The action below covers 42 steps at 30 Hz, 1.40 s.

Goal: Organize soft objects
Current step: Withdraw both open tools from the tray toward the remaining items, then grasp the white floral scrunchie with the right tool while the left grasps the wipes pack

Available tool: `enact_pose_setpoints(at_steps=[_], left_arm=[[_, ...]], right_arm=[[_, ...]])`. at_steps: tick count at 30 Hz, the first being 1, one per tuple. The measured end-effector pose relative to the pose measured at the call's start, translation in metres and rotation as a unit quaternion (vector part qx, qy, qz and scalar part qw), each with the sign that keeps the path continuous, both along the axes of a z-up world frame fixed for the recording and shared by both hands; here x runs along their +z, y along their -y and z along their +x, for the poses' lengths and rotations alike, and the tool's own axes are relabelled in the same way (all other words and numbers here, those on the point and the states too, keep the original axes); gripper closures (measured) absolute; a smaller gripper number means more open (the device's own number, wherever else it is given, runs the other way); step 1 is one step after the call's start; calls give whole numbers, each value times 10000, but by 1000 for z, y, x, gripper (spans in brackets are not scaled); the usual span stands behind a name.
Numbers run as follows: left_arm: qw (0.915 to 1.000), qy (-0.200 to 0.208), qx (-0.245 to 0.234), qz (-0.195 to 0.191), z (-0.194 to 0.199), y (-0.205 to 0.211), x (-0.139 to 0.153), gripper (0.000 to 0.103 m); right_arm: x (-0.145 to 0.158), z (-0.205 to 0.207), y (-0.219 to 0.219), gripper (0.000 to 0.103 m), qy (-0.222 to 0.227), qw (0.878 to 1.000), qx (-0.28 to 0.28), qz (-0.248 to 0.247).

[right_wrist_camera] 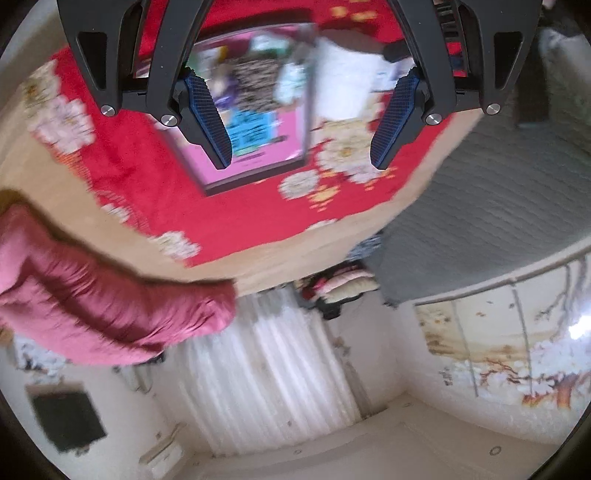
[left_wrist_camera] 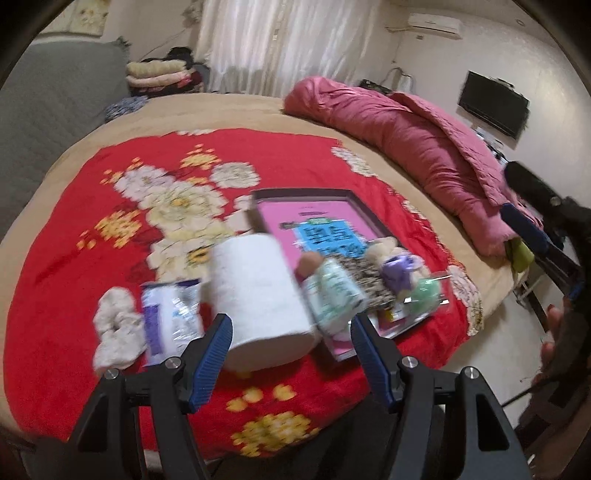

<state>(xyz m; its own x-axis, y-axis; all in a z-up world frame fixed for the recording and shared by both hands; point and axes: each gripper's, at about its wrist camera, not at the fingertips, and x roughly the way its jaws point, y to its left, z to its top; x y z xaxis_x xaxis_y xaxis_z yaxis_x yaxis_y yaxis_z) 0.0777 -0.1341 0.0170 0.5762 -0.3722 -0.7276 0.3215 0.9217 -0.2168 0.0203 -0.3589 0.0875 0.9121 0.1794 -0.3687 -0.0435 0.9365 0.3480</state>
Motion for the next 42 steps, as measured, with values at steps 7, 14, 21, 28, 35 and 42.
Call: enact_pose_setpoints(at_steps=[7,14,21,28,35,42], left_arm=[[9972,-445,540,-253,20,-56,-31,37],[9921,-698,835,-630,38,-91,-48,37],[9865,-474,1410,-684,42,-155,-35,37],[9779,-549,1864,-776,48,-207,-46,37],[9731,-762,2005,-846,53,-232,-61,37],[9713,-915,2001,-907,57,-241,-71,37]], right_arm=[[-1,6,-58,24,-85,9973,693,-209],[-18,14,-105,24,-350,9907,1262,-373],[-46,36,-172,24,-773,9698,2101,-971],[-86,63,-246,24,-1061,9396,2803,-1651],[-138,102,-302,24,-1485,9104,3187,-2180],[-178,138,-323,24,-1899,8929,3106,-2649]])
